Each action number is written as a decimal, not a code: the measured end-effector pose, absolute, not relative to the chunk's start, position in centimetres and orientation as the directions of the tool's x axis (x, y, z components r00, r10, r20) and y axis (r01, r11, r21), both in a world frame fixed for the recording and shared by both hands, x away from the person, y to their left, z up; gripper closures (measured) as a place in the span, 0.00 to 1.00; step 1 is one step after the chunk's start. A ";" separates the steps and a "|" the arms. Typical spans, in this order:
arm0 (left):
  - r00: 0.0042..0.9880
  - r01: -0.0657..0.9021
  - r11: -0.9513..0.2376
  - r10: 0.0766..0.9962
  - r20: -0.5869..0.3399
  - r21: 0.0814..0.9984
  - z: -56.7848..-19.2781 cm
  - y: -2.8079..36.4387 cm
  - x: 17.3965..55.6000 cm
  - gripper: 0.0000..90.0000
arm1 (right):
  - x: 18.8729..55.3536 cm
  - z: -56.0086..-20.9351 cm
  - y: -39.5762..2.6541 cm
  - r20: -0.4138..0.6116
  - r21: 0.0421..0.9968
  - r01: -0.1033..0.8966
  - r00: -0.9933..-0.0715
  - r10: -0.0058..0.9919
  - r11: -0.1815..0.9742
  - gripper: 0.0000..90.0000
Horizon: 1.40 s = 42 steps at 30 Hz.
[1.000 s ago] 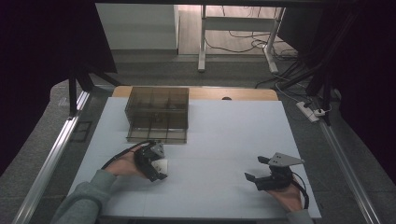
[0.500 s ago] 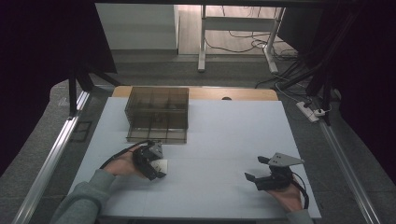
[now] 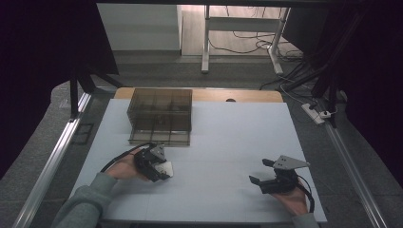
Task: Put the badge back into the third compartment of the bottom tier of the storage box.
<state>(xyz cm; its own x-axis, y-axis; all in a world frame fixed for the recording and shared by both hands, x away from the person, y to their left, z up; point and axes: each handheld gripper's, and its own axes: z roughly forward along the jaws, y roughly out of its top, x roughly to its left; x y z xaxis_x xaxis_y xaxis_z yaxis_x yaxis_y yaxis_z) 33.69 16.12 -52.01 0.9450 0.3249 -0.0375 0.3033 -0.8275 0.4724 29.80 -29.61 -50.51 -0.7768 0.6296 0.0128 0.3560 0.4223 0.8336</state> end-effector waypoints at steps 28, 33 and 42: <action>0.894 0.378 -0.709 0.445 -0.038 0.595 -50.1 17.8 33.5 0.36 | 29.8 -50.5 -29.7 0.007 0.835 0.353 -0.774 0.634 0.422 0.15; 0.884 0.382 -0.689 0.466 -0.028 0.616 -49.8 18.0 33.4 0.36 | 29.8 -50.5 -29.7 0.008 0.834 0.355 -0.773 0.634 0.422 0.15; 0.864 0.398 -0.649 0.502 -0.028 0.649 -49.2 18.6 33.4 0.36 | 29.8 -50.5 -29.7 0.009 0.833 0.356 -0.773 0.635 0.422 0.15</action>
